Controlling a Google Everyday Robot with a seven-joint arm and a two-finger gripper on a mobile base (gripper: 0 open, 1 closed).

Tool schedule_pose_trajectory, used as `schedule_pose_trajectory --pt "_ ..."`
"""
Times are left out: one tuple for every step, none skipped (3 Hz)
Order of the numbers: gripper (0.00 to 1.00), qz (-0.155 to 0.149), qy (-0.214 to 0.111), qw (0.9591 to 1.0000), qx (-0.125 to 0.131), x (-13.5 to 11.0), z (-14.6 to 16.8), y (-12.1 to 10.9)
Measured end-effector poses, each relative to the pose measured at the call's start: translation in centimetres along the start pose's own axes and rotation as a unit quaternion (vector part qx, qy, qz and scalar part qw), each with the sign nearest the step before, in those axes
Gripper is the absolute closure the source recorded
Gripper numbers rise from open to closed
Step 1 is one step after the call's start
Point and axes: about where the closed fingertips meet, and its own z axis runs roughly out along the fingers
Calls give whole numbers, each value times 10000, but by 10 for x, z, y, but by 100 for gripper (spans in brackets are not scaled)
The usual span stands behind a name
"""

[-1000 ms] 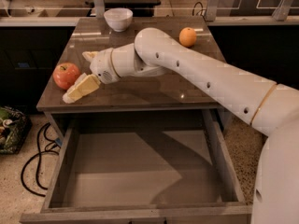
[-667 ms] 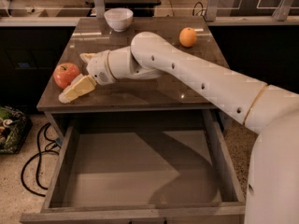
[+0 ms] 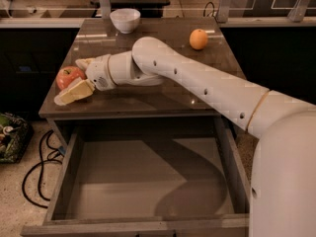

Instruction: Place apple into top drawer

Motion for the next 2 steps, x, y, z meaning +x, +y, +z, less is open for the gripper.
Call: schedule_pose_trajectory --pt "37 2 -13 10000 -20 0 3 1" --pt "61 0 -15 10000 -43 -1 5 3"
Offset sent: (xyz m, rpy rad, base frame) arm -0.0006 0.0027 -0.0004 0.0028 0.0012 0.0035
